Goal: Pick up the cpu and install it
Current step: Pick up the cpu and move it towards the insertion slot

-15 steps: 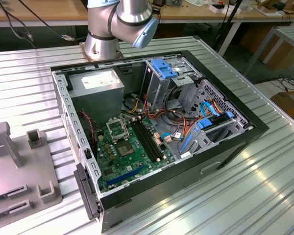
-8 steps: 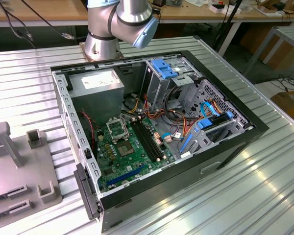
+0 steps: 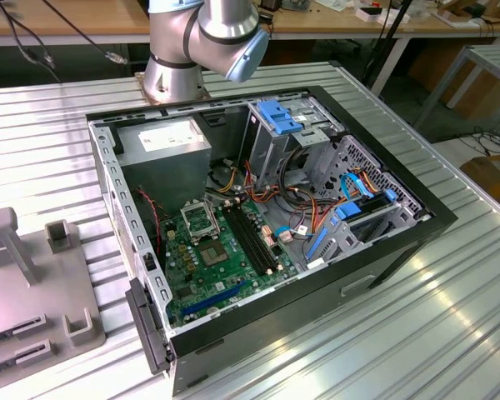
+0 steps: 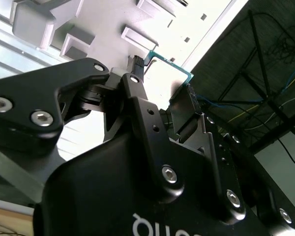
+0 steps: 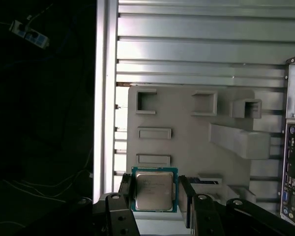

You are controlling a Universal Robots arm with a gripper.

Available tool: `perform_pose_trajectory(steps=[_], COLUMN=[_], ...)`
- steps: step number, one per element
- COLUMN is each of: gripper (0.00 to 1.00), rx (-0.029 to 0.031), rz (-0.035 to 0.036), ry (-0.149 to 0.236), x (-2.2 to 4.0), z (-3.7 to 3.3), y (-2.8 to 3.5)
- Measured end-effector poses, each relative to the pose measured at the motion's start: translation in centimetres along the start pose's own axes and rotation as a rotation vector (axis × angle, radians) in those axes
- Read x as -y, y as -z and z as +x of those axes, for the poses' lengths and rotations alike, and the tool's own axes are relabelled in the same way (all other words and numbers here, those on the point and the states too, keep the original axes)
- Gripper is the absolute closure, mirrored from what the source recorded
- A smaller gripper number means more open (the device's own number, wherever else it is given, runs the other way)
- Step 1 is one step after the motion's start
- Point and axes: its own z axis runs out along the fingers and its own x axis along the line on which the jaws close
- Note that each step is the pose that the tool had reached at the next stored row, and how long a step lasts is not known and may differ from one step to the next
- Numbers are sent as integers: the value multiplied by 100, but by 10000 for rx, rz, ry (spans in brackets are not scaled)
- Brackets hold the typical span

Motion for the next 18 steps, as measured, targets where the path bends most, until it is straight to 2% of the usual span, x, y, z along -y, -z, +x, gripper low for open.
perform_pose_trajectory(steps=[18], gripper=[53], rx=[-32], rz=[0], ry=[1], x=[0], z=[7], y=[187])
